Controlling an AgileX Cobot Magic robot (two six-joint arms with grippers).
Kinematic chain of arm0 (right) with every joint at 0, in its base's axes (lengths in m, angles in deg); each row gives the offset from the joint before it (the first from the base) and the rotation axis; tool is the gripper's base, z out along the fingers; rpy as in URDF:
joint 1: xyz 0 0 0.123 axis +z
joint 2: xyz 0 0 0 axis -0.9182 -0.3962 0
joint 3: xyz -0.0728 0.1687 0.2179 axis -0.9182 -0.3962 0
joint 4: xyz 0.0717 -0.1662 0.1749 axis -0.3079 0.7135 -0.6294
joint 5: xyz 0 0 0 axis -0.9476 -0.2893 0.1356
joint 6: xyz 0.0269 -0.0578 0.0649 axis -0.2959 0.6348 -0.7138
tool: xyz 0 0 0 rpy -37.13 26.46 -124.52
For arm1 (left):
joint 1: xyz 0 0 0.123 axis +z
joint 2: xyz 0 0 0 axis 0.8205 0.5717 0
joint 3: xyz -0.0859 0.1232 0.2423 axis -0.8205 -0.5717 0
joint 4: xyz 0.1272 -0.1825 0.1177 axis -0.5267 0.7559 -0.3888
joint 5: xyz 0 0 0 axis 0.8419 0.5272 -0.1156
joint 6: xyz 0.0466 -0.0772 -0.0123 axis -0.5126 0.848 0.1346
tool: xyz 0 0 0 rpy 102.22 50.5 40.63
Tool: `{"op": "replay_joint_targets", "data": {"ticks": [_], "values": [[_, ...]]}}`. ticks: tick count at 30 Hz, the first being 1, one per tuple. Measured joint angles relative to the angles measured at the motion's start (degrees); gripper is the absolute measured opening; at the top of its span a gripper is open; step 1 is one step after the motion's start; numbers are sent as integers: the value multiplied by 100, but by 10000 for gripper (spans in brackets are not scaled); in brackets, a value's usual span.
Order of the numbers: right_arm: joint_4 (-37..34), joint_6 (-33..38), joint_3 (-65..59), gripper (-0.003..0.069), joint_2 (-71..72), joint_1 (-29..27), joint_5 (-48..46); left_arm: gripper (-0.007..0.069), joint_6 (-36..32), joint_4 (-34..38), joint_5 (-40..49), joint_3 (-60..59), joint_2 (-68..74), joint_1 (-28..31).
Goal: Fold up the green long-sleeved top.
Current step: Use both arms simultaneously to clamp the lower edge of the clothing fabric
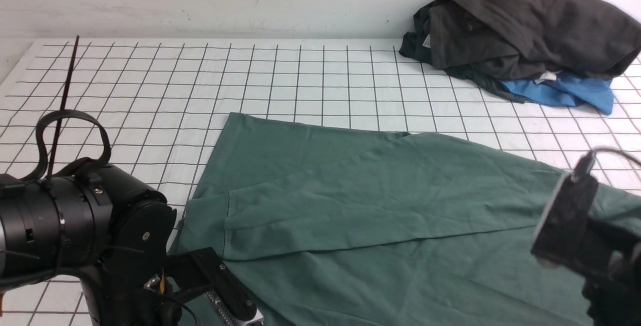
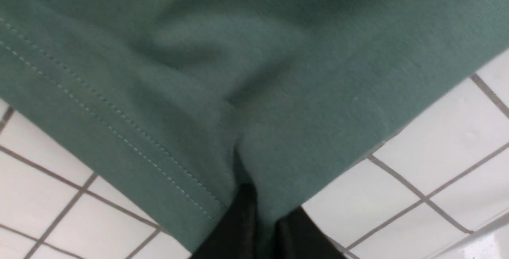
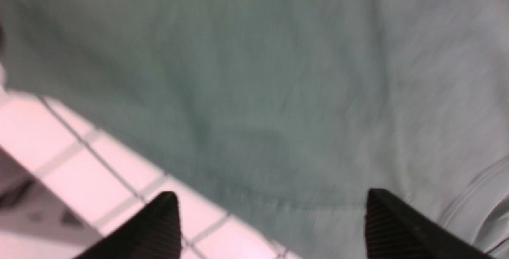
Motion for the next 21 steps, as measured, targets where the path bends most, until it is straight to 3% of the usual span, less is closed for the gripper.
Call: {"op": "replay_joint_targets", "data": {"ticks": [3,8,18,21], "values": [[115,94,-693,647,0,0,335,2,0,0,-2,0,0,0],[120,400,-1445,637,0,0,1155,2,-51,88,-146,0,0,0],[955,471,-2124,499,35,4,2117,2,-403,390,-300,-5,0,0],[1243,333,-2135,407,-37,4,2363,2,-409,395,-300,-5,0,0]]}}
